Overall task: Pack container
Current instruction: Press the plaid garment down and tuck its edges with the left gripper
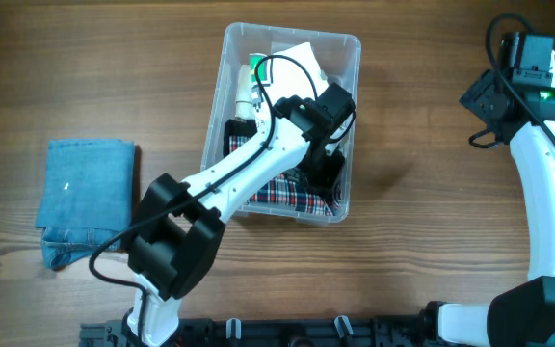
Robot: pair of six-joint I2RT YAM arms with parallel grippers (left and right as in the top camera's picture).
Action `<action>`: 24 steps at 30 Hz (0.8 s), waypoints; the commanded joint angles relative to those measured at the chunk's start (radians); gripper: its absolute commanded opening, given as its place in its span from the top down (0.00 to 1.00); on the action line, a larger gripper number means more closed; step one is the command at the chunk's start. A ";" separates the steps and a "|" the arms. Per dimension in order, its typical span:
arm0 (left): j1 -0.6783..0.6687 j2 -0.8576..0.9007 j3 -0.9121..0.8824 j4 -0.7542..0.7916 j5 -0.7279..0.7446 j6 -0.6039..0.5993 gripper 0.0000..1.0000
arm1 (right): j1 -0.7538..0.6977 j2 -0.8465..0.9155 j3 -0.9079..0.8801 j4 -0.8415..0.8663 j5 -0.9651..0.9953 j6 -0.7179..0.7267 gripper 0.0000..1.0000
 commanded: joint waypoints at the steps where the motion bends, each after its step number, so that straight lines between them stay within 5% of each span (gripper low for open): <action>1: -0.008 0.037 -0.003 -0.024 -0.034 -0.016 0.95 | -0.005 0.008 -0.010 0.005 0.013 0.004 0.00; 9: -0.008 -0.018 0.017 -0.053 -0.175 -0.015 0.95 | -0.005 0.008 -0.010 0.005 0.013 0.004 0.00; 15: -0.008 -0.121 0.057 -0.037 -0.183 -0.013 0.79 | -0.005 0.008 -0.010 0.006 0.013 0.004 0.00; 24: -0.008 -0.121 0.055 0.023 -0.200 -0.014 0.74 | -0.005 0.008 -0.010 0.005 0.013 0.004 0.00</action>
